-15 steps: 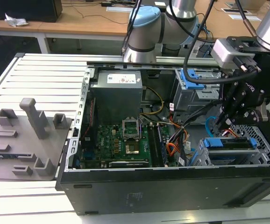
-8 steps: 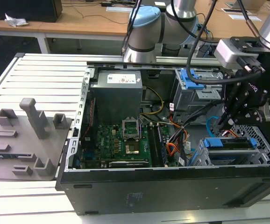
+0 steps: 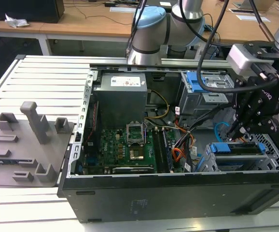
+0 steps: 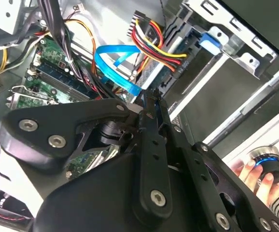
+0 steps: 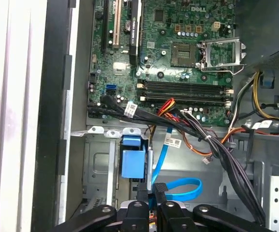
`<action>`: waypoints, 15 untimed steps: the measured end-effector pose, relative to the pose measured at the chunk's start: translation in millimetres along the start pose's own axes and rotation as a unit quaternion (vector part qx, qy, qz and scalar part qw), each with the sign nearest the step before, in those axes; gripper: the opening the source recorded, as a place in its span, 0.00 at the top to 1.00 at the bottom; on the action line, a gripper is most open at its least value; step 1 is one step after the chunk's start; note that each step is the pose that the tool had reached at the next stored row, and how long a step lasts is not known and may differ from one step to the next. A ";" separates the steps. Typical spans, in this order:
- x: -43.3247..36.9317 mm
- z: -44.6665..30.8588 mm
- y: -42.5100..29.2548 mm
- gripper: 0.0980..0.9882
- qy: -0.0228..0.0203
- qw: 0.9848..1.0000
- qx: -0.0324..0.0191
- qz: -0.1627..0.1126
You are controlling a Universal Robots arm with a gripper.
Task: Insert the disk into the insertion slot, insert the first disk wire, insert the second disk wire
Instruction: 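Insert the second disk wire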
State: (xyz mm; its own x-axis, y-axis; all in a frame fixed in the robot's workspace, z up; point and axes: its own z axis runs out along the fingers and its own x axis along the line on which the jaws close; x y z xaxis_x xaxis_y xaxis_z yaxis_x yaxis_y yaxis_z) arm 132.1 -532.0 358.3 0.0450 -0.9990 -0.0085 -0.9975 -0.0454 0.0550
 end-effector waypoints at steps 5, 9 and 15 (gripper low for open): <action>6.6 0.8 0.3 0.93 0.000 1.000 0.000 0.000; 7.4 3.6 0.0 0.93 0.000 1.000 0.000 0.000; 7.5 7.9 -2.0 0.93 0.000 1.000 0.000 0.000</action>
State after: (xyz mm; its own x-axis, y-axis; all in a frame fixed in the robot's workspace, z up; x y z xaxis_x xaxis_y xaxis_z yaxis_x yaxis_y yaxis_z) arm 134.0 -539.4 350.2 0.0449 -0.9990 -0.0084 -0.9975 -0.0453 0.0550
